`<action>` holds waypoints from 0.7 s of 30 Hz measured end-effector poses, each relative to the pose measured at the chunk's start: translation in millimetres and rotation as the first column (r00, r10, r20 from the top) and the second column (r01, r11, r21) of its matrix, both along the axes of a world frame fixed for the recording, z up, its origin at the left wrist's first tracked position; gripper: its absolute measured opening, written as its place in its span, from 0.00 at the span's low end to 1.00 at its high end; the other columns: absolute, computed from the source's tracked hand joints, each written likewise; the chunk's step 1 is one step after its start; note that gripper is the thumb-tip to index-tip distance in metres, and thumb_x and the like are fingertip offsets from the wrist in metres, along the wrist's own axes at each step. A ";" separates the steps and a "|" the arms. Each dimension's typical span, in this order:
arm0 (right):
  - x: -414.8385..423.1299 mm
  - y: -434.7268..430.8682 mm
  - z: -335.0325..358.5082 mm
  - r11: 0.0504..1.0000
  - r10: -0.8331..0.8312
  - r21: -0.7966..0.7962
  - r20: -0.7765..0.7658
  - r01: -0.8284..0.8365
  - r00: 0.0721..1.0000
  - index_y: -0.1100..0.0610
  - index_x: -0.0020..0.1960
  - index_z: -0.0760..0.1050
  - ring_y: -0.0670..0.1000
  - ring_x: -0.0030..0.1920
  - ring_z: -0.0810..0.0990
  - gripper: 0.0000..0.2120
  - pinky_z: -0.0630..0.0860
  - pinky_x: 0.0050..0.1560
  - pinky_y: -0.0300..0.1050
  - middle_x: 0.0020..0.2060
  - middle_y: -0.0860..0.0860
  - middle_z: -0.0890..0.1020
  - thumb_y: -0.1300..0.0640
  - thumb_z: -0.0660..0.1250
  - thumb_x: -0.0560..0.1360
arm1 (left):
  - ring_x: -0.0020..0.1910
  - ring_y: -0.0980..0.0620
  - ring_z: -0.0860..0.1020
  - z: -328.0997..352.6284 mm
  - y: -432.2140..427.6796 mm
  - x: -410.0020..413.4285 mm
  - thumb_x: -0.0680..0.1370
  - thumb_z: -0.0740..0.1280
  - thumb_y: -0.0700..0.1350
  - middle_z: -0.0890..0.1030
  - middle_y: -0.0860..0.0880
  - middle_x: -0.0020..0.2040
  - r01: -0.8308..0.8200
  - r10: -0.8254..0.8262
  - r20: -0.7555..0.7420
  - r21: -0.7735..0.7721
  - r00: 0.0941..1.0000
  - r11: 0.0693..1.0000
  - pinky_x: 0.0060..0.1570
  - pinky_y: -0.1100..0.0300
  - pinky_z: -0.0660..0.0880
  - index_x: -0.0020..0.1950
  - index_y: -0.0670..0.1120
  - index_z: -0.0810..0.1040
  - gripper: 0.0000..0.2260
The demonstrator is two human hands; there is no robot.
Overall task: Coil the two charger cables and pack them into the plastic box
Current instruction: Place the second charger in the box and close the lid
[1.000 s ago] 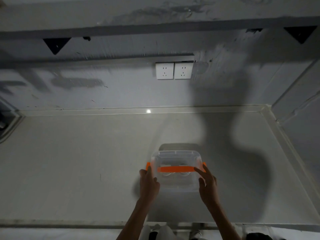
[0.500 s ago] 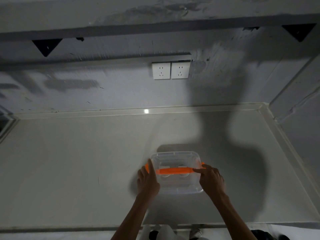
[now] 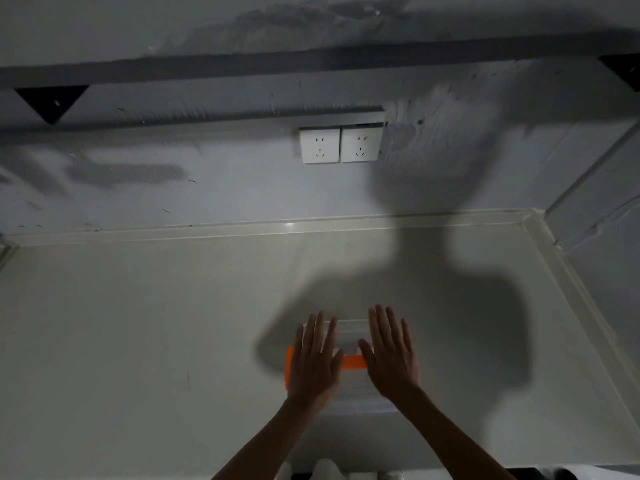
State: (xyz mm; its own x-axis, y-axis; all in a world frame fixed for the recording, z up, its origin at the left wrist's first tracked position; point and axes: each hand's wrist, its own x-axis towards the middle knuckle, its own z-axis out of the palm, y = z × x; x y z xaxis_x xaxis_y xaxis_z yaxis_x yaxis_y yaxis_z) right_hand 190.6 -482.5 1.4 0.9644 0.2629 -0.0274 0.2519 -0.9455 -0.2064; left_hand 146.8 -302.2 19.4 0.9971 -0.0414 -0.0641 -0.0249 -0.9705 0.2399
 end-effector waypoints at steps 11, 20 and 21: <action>6.1 1.6 -4.1 1.000 0.027 -0.001 0.012 -0.027 1.000 0.54 0.80 0.43 0.53 0.80 0.45 0.34 0.48 0.78 0.59 0.80 0.53 0.48 0.38 0.48 0.81 | 0.80 0.43 0.52 -2.7 -1.0 5.7 0.82 0.53 0.56 0.54 0.43 0.80 0.003 -0.003 -0.007 -0.022 1.000 1.000 0.76 0.44 0.52 0.79 0.46 0.57 0.27; 9.5 -20.7 27.9 0.786 0.026 0.610 -0.193 0.099 0.981 0.52 0.78 0.51 0.49 0.78 0.40 0.30 0.45 0.77 0.52 0.77 0.43 0.47 0.55 0.62 0.81 | 0.80 0.48 0.40 14.8 22.9 3.8 0.83 0.50 0.55 0.44 0.50 0.80 -0.043 0.045 -0.005 -0.433 0.999 0.901 0.78 0.53 0.38 0.79 0.45 0.46 0.29; 8.7 -26.4 33.6 0.722 -0.010 0.671 -0.233 0.169 0.972 0.52 0.79 0.50 0.50 0.78 0.37 0.32 0.43 0.77 0.52 0.77 0.43 0.46 0.56 0.63 0.81 | 0.79 0.49 0.38 20.2 27.8 0.6 0.80 0.47 0.62 0.42 0.50 0.79 -0.085 0.095 -0.001 -0.469 0.995 0.879 0.77 0.53 0.36 0.79 0.44 0.44 0.34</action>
State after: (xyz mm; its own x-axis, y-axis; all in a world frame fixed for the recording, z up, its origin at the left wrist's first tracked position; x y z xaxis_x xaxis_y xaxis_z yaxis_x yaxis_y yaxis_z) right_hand 199.3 -508.8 35.0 0.9776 0.1989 -0.0681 0.0520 -0.5426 -0.8384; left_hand 147.4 -274.4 39.6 0.9988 0.0286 -0.0385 0.0470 -0.7436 0.6669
